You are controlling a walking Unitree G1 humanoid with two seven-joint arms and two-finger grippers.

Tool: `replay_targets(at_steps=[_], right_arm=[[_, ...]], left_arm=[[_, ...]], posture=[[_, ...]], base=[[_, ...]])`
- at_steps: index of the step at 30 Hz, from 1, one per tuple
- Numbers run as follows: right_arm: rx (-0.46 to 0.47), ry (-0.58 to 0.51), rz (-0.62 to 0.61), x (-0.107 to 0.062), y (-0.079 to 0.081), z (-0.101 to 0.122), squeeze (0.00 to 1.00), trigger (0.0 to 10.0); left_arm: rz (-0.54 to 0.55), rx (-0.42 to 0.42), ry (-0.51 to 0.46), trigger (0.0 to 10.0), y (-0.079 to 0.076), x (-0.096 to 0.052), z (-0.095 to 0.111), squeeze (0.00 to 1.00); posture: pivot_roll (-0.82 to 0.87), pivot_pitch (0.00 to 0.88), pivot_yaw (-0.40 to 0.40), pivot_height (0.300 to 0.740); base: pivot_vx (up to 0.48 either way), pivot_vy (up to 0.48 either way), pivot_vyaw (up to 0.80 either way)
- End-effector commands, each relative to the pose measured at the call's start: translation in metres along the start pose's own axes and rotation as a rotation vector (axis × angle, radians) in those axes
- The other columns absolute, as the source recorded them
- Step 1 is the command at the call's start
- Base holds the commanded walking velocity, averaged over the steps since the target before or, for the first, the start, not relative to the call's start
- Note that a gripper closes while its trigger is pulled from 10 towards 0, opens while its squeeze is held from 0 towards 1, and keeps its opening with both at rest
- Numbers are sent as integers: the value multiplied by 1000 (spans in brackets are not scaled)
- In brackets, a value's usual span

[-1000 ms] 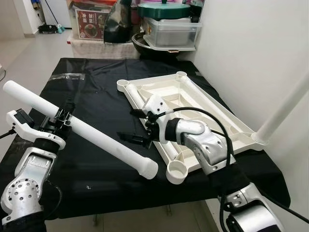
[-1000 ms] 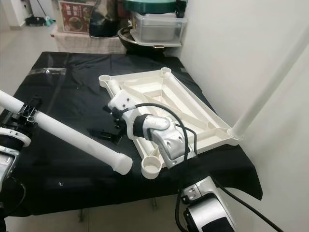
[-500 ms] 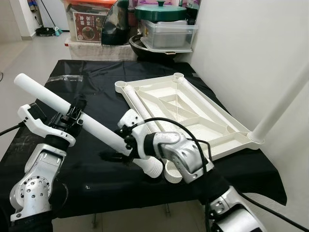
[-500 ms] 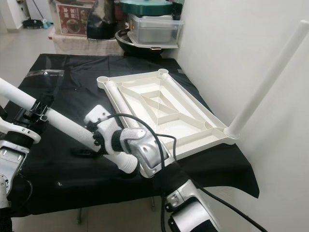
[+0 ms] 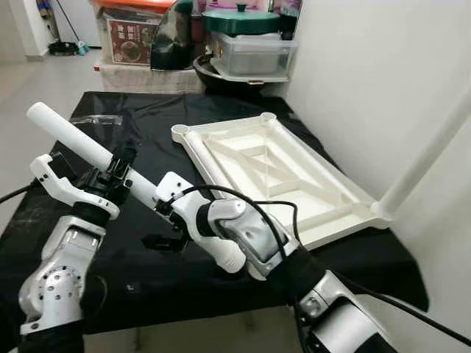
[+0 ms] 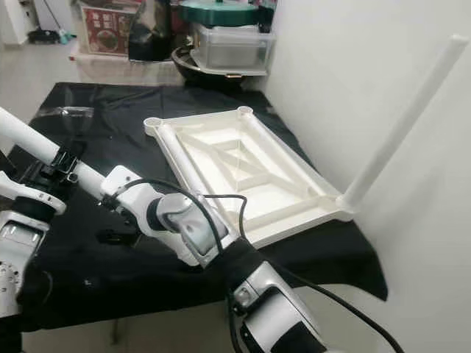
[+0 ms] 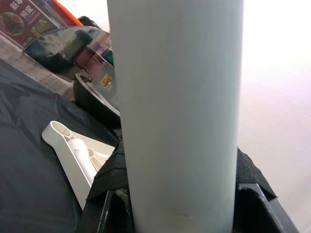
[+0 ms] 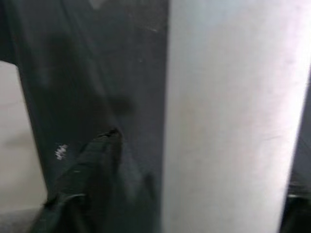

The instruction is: Building children table

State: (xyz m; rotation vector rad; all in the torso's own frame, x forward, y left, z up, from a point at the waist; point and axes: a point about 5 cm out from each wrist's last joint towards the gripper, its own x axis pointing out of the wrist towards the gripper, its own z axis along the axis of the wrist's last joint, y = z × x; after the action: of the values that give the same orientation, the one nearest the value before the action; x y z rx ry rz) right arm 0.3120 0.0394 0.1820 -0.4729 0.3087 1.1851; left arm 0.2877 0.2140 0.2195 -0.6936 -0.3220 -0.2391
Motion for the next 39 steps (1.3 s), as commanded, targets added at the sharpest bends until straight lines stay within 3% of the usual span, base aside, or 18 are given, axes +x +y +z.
replay_targets(at_steps=[1,8,9,15,16,18,21,22,23,28,31,35,36,38,39], right_arm=[[5,64,199,17,33,-13,0,0],[37,63,148,12,15,-15,0,0],[46,63,133,9,9,-16,0,0],[37,65,124,1,1,-18,0,0],[50,42,103,-5,-8,-16,0,0],[50,42,103,-5,-8,-16,0,0],[79,11,70,-12,-21,-10,0,0],[104,-14,38,-20,-33,-5,0,0],[132,-41,8,-29,-44,0,0,0],[181,-108,-67,-51,-67,10,0,0],[186,-119,-82,-55,-71,11,0,0],[316,-254,-231,-80,-106,25,0,0],[316,-254,-231,-80,-106,25,0,0],[394,-386,-321,-95,-124,38,0,0],[394,-386,-321,-95,-124,38,0,0]], left_arm=[[-38,15,74,10000,-12,6,-17,0],[-38,60,81,10000,-11,3,-18,0],[-34,73,78,10000,-10,3,-18,1000],[-48,71,70,10000,-12,5,-19,1000],[-56,60,46,10000,-14,6,-16,1000],[-56,60,46,10000,-14,6,-16,1000],[-57,46,30,10000,-14,5,-12,1000],[-76,20,37,10000,-15,3,-10,784],[-107,-6,40,10000,-18,0,-8,0],[-196,-74,31,10000,-26,-8,-1,0],[-212,-85,30,10000,-28,-9,0,0],[-220,-117,10,10000,-31,-7,1,0],[-220,-117,10,10000,-31,-7,1,0],[-226,-113,24,10000,-30,-8,-2,0],[-226,-113,24,10000,-30,-8,-2,0]], posture=[[108,0,-145,740],[111,0,-147,740],[106,0,-145,740],[103,0,-142,740],[110,0,-143,740],[110,0,-143,740],[114,0,-143,740],[117,0,-143,740],[117,0,-143,740],[114,0,-144,740],[114,0,-144,740],[119,0,-137,740],[119,0,-137,740],[119,0,-133,740],[119,0,-133,740]], base=[[0,0,0],[0,0,0],[0,0,0],[0,0,0],[0,0,0],[0,0,0],[0,0,0],[0,0,0],[0,0,0],[0,0,0],[0,0,0],[0,0,0],[0,0,0],[0,0,0],[0,0,0]])
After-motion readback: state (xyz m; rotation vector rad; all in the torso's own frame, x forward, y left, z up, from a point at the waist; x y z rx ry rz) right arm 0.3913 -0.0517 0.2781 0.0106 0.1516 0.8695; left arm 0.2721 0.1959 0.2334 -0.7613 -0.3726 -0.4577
